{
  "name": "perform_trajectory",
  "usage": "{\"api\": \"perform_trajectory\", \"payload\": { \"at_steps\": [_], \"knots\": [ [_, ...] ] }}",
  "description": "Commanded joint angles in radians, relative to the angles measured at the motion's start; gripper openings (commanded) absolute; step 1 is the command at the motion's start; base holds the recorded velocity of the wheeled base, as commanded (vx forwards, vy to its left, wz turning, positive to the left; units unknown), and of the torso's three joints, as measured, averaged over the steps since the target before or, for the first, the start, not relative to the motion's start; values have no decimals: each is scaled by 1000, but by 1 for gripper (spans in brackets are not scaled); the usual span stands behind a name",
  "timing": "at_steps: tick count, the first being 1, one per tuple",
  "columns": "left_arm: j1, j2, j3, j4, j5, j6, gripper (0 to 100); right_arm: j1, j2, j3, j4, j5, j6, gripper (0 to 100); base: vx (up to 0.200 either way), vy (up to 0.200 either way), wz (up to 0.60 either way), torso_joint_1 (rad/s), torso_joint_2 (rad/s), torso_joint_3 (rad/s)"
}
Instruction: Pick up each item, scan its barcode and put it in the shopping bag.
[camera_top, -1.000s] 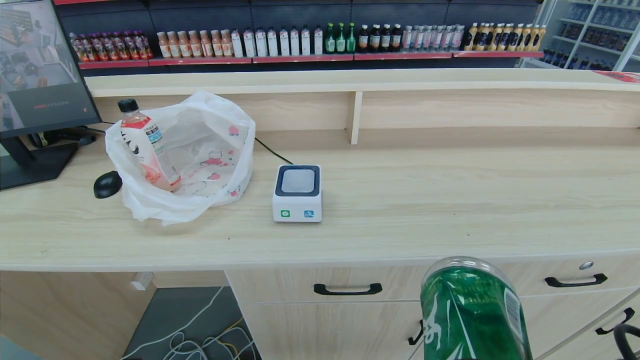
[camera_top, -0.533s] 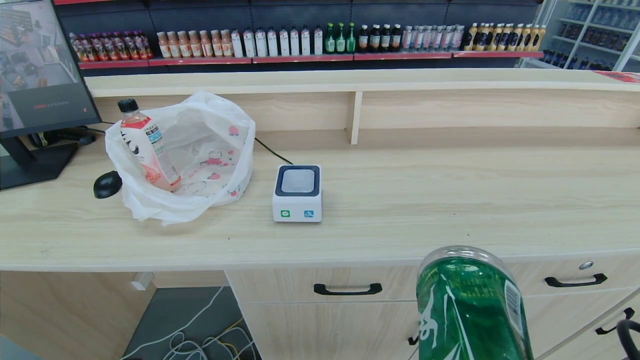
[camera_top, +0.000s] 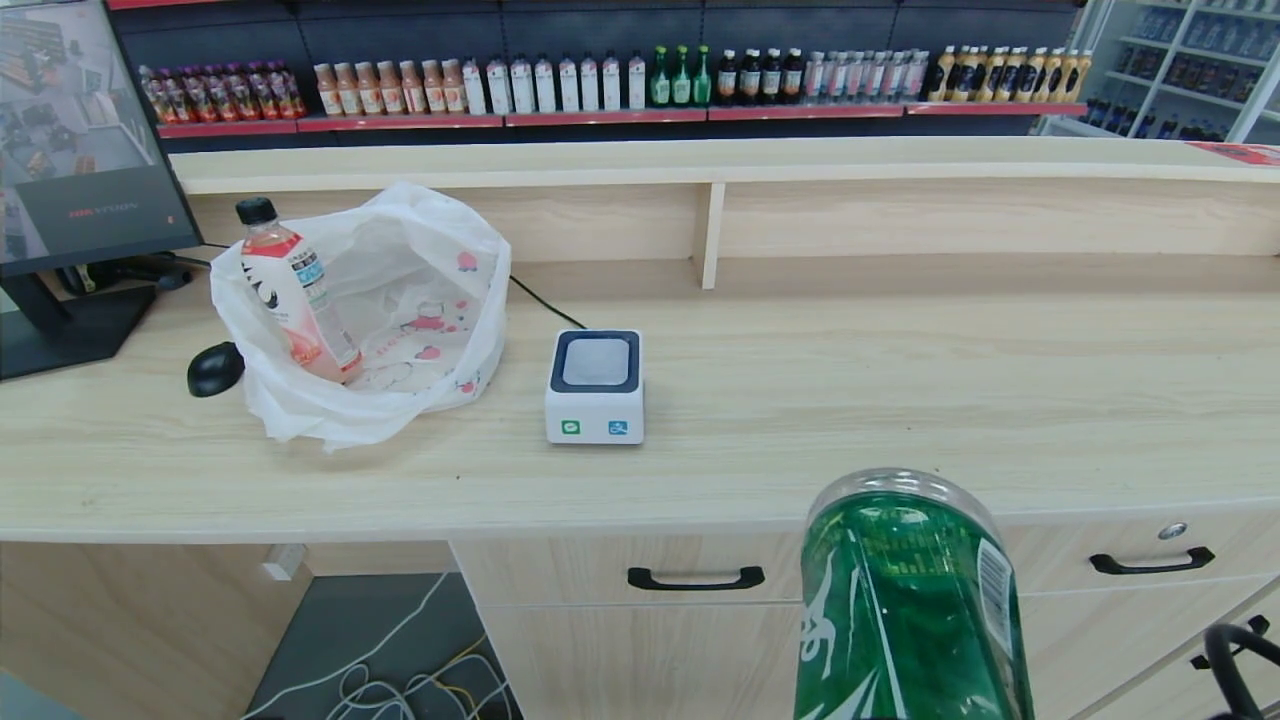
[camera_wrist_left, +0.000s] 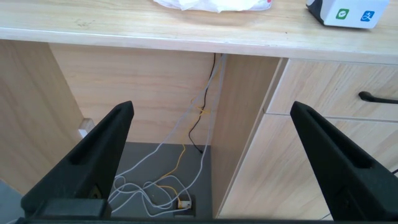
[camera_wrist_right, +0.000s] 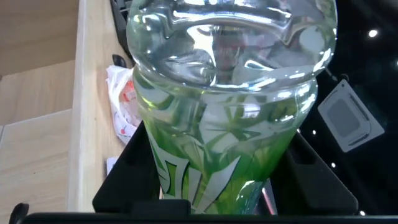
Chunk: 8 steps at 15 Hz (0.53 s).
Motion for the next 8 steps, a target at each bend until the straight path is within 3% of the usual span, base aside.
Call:
{"api": "perform_trajectory", "payload": {
  "at_steps": [1,4,8],
  "knots": [
    [0,0,0,0,0,0,100,0,10,-3,-1,0,3,0,0,0,0,0,0,0],
    [0,0,0,0,0,0,100,-17,14,8,-1,-4,100,0,0,0,0,0,0,0],
    [0,0,0,0,0,0,100,-96,50,1,-1,-4,376,0,0,0,0,0,0,0]
  ]
}}
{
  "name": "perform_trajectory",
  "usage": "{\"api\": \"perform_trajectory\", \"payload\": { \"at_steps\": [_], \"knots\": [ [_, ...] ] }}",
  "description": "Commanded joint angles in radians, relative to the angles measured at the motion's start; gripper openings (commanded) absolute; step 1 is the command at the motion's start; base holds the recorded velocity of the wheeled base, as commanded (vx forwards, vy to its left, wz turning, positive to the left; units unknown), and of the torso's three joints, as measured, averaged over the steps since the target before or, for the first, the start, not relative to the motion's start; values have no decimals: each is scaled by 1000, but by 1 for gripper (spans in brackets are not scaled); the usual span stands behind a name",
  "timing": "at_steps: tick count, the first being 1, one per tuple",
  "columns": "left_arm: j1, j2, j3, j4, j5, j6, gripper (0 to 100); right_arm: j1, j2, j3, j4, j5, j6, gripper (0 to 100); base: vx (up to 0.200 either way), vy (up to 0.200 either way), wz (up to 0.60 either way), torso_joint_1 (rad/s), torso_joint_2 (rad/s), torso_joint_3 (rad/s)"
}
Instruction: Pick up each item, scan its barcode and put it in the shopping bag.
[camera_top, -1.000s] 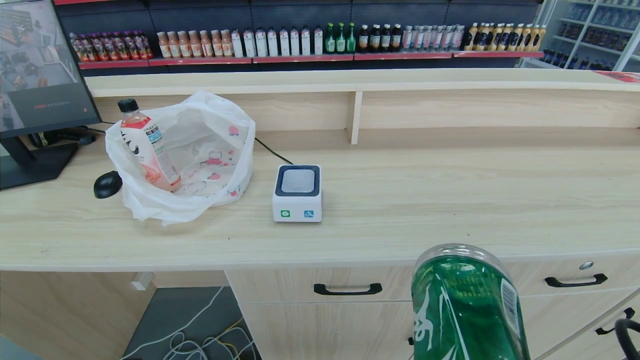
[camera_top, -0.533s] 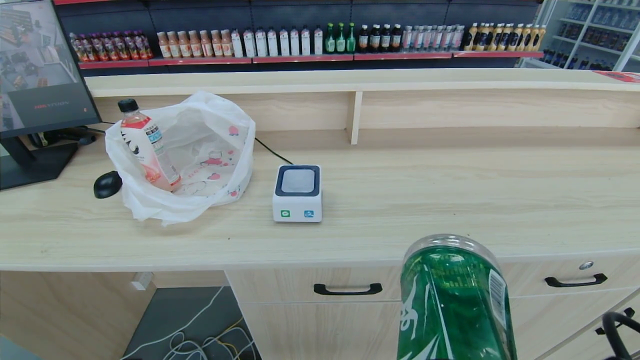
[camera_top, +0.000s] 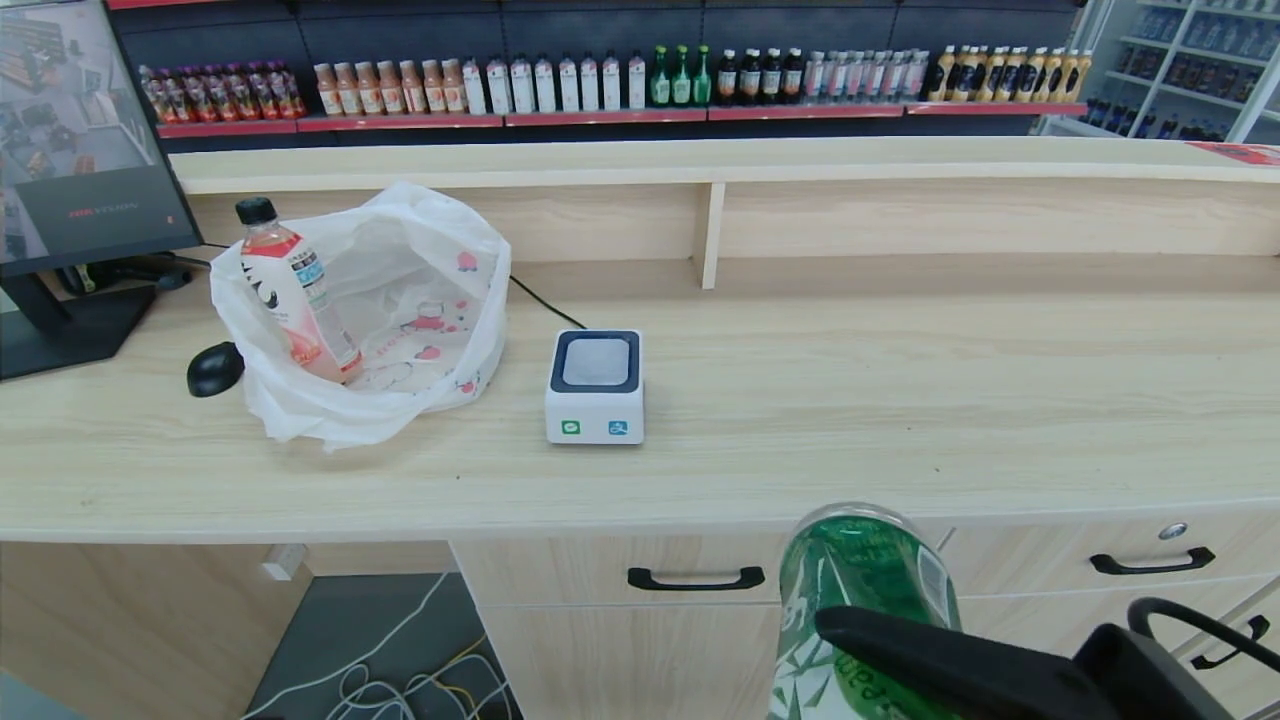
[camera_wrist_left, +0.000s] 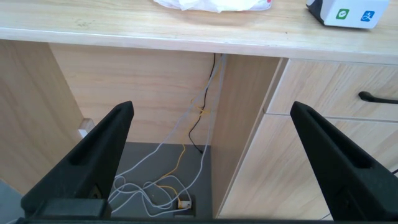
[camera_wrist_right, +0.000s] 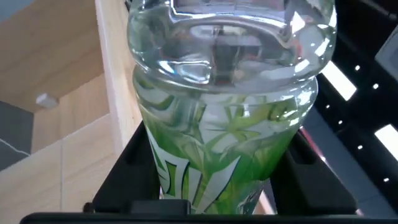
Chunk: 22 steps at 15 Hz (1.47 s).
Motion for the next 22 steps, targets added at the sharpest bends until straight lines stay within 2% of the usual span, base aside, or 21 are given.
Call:
{"api": "perform_trajectory", "payload": {
  "at_steps": [1,3,5,7,10,13,14,15,16,18,20,22],
  "knots": [
    [0,0,0,0,0,0,100,-33,39,1,-1,0,93,0,0,0,0,0,0,0],
    [0,0,0,0,0,0,100,-34,50,17,-1,7,235,0,0,0,0,0,0,0],
    [0,0,0,0,0,0,100,-30,71,30,-1,10,293,0,0,0,0,0,0,0],
    [0,0,0,0,0,0,100,-30,74,40,-1,23,424,0,0,0,0,0,0,0],
    [0,0,0,0,0,0,100,-48,74,15,-1,16,602,0,0,0,0,0,0,0],
    [0,0,0,0,0,0,100,-134,68,-14,-1,16,705,0,0,0,0,0,0,0],
    [0,0,0,0,0,0,100,-192,65,-28,-1,16,787,0,0,0,0,0,0,0],
    [0,0,0,0,0,0,100,-211,64,-34,-1,16,820,0,0,0,0,0,0,0],
    [0,0,0,0,0,0,100,-260,65,-54,-1,16,929,0,0,0,0,0,0,0],
    [0,0,0,0,0,0,100,-323,65,-62,-1,13,1050,0,0,0,0,0,0,0],
    [0,0,0,0,0,0,100,-379,67,-74,-1,-7,1160,0,0,0,0,0,0,0],
    [0,0,0,0,0,0,100,-445,64,-80,-1,-72,1231,0,0,0,0,0,0,0]
  ]
}}
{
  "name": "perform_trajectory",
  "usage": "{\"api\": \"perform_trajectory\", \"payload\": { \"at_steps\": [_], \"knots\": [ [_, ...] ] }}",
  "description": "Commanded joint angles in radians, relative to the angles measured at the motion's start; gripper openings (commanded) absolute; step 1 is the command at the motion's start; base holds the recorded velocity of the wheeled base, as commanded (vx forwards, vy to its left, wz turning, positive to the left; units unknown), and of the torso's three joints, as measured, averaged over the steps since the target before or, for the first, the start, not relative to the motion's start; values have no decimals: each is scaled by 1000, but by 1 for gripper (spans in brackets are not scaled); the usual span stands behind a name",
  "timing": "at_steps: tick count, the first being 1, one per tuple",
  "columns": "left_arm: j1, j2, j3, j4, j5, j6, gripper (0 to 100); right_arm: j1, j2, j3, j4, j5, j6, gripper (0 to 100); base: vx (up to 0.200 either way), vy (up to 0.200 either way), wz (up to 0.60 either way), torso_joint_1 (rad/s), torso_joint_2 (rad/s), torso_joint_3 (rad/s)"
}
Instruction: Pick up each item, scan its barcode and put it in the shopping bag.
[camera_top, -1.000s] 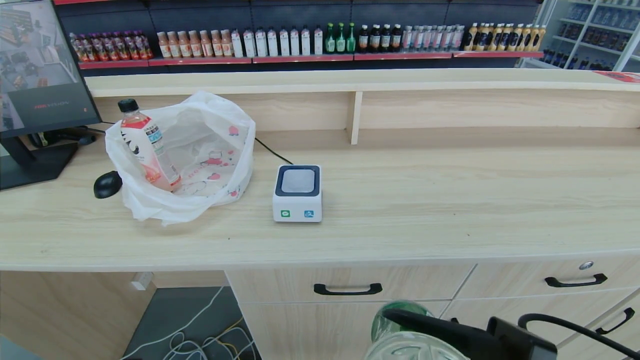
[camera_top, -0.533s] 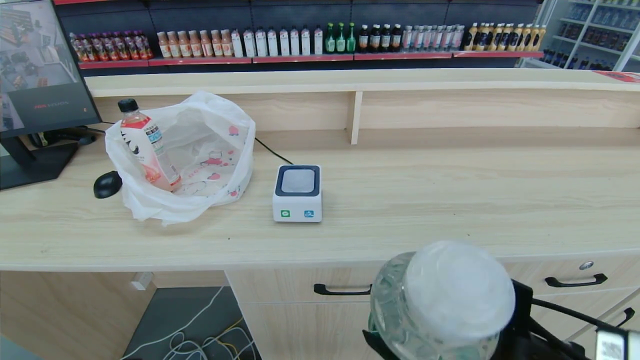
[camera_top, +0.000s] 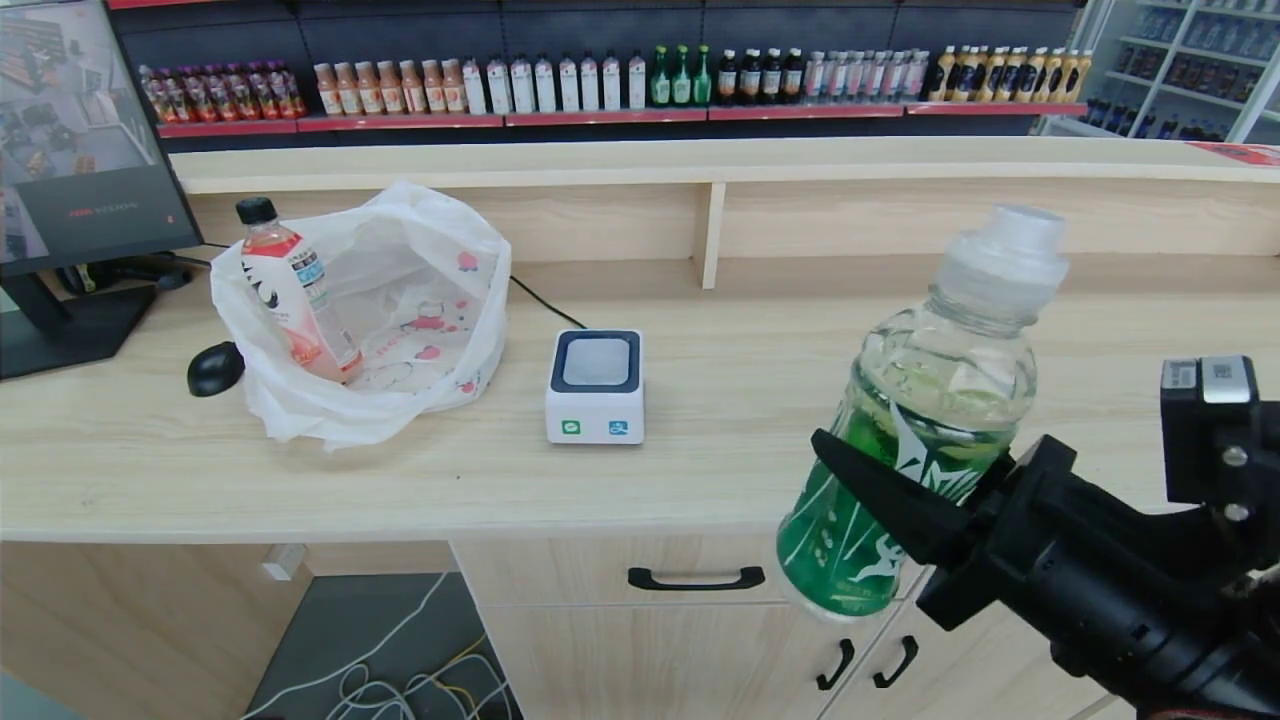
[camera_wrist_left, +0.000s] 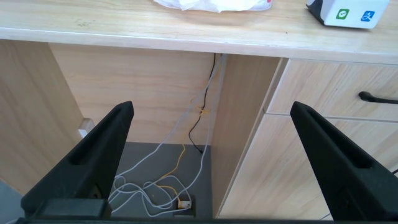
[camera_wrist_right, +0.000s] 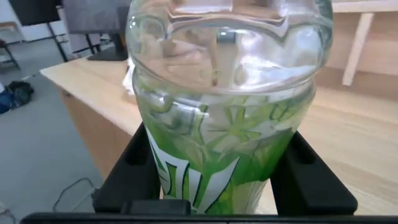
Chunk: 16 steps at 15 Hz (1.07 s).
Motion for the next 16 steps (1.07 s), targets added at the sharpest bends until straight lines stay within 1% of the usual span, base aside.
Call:
{"api": "perform_trajectory", "payload": {
  "at_steps": [1,3,5,6,8,10,16],
  "knots": [
    [0,0,0,0,0,0,100,-55,-12,-7,-1,-37,26,0,0,0,0,0,0,0],
    [0,0,0,0,0,0,100,-103,-16,-29,-1,-83,34,0,0,0,0,0,0,0],
    [-2,0,0,0,0,3,100,-181,-6,-98,-1,-131,37,0,0,0,0,0,0,0],
    [-2,0,0,0,0,3,100,-218,5,-126,-1,-134,46,0,0,0,0,0,0,0],
    [0,0,0,2,0,0,100,-256,14,-159,-1,-134,54,0,0,0,0,0,0,0],
    [0,0,0,2,0,-1,100,-272,26,-167,-1,-132,57,0,0,200,0,2,2,2],
    [0,0,0,2,0,-1,100,-273,56,-173,-1,-126,55,0,0,200,0,3,4,1]
  ]
}}
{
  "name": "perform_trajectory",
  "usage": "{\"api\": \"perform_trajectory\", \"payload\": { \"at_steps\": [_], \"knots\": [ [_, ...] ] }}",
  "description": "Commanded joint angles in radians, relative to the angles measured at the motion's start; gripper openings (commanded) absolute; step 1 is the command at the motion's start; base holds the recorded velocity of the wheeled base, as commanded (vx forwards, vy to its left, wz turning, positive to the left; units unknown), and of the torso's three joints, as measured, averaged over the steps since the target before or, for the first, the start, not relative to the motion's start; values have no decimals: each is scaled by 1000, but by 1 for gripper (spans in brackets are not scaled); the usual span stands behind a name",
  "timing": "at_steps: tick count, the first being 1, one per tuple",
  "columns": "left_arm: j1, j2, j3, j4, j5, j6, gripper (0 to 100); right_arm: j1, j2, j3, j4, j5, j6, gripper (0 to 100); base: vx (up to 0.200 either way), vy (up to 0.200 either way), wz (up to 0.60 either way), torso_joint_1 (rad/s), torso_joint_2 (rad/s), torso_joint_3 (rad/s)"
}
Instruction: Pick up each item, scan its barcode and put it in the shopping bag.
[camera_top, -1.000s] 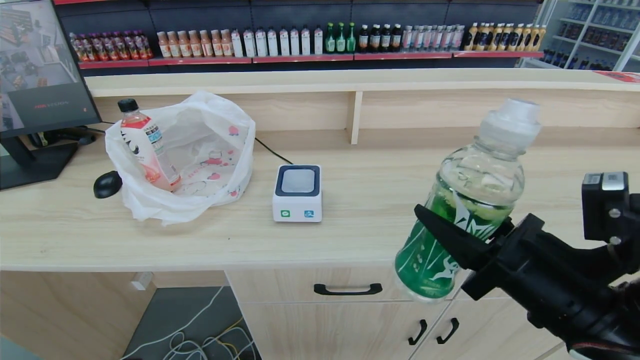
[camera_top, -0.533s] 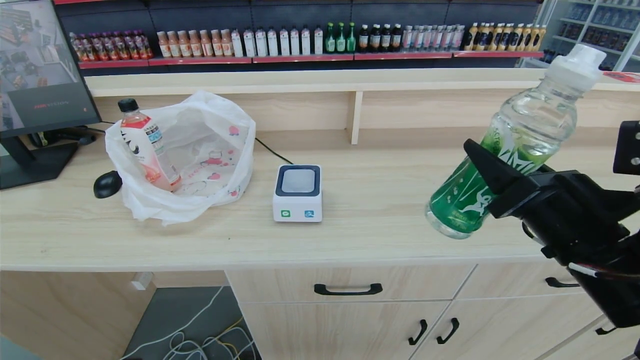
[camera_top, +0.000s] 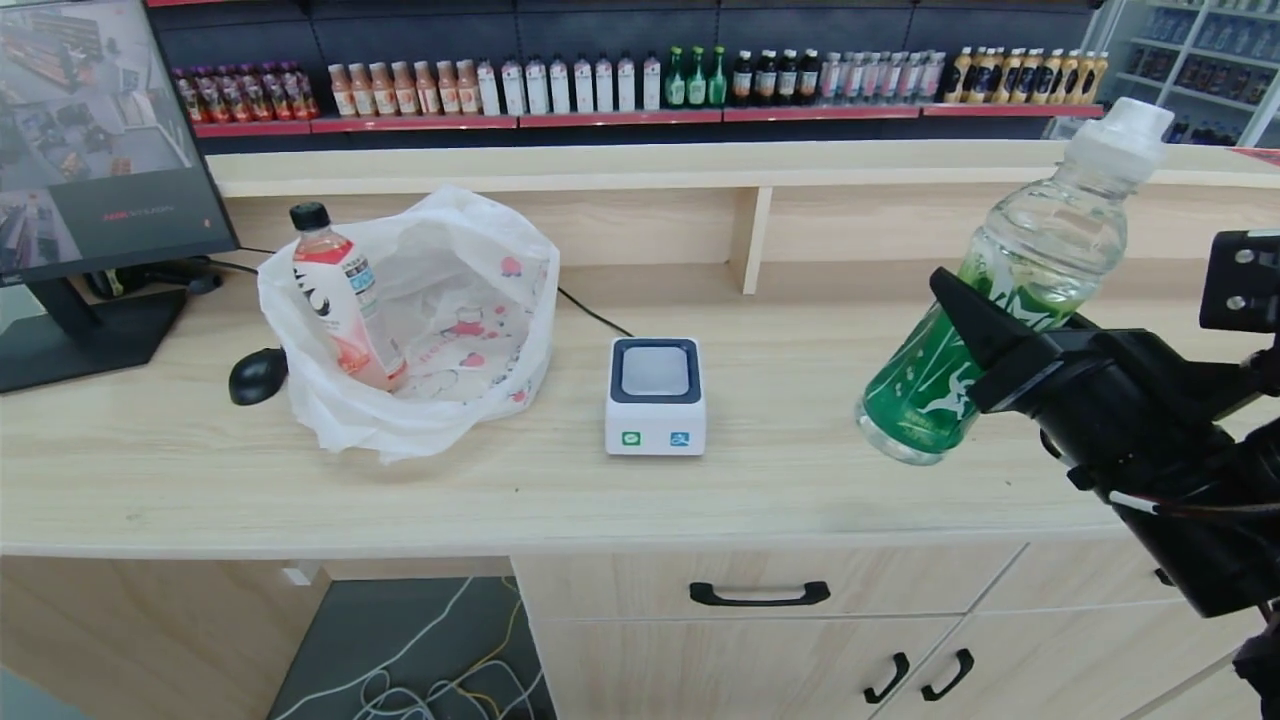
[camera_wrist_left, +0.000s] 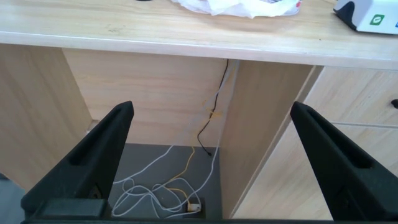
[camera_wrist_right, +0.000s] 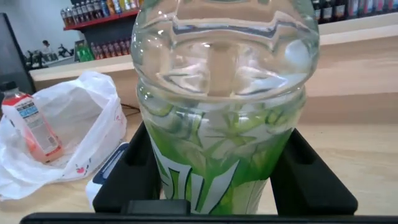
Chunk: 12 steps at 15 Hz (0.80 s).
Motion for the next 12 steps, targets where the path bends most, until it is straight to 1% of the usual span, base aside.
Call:
{"api": "perform_trajectory", "payload": {
  "at_steps": [1,10,12],
  "knots": [
    [0,0,0,-1,0,0,100,3,4,2,2,1,1,0,0,200,0,-2,-7,2],
    [0,0,0,-1,0,0,100,3,-20,10,2,2,1,0,0,200,0,3,2,2],
    [0,0,0,-1,0,1,100,6,-34,12,2,2,1,0,0,0,0,0,0,0]
  ]
}}
